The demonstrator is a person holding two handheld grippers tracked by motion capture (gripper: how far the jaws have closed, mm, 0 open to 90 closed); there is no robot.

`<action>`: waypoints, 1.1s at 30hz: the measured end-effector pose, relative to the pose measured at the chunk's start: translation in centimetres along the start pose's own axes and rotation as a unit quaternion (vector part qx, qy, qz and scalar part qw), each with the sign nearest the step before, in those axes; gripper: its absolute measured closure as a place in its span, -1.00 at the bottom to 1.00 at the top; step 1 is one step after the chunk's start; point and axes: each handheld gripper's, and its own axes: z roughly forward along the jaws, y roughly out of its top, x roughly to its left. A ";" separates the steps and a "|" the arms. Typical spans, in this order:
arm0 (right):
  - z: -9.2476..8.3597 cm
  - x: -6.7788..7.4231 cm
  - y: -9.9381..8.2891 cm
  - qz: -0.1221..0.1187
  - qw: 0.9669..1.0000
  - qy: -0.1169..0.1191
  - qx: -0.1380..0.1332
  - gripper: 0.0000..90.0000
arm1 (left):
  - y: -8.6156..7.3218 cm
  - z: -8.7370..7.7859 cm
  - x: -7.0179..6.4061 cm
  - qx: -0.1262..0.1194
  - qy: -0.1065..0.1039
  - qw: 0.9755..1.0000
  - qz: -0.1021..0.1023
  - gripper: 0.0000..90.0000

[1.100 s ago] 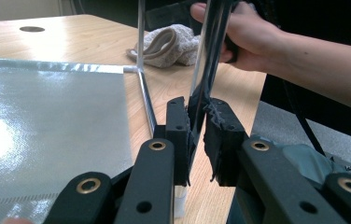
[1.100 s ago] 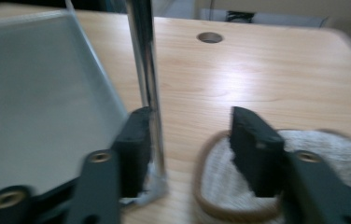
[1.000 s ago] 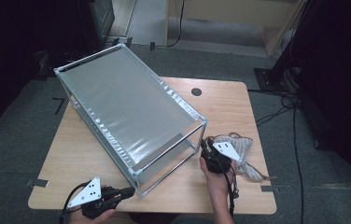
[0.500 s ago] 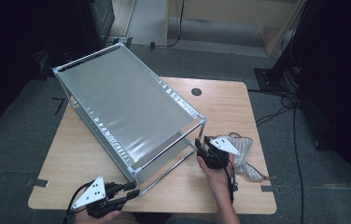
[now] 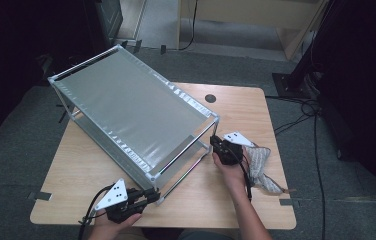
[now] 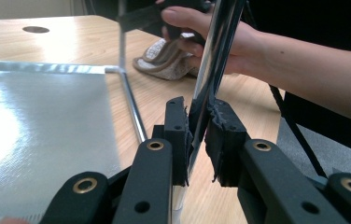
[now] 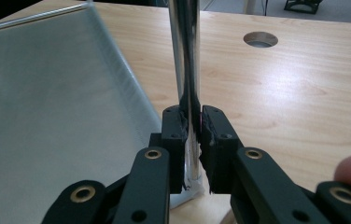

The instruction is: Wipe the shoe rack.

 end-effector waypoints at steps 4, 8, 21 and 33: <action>1.2 -0.9 0.9 0.009 1.000 0.004 0.003 0.78 | 0.6 1.2 -0.1 0.010 -0.004 1.000 0.008 0.76; 2.3 -1.8 1.6 0.021 1.000 0.010 0.003 0.76 | 1.4 3.4 -0.6 0.023 -0.012 0.999 0.020 0.76; -2.2 0.1 1.0 0.023 0.999 -0.019 -0.019 -0.06 | 2.5 7.1 -1.5 0.020 0.022 1.000 0.005 0.64; -8.2 4.2 -5.4 0.003 0.998 0.040 -0.039 -0.12 | 0.7 1.4 -1.1 -0.003 0.052 0.999 0.007 0.29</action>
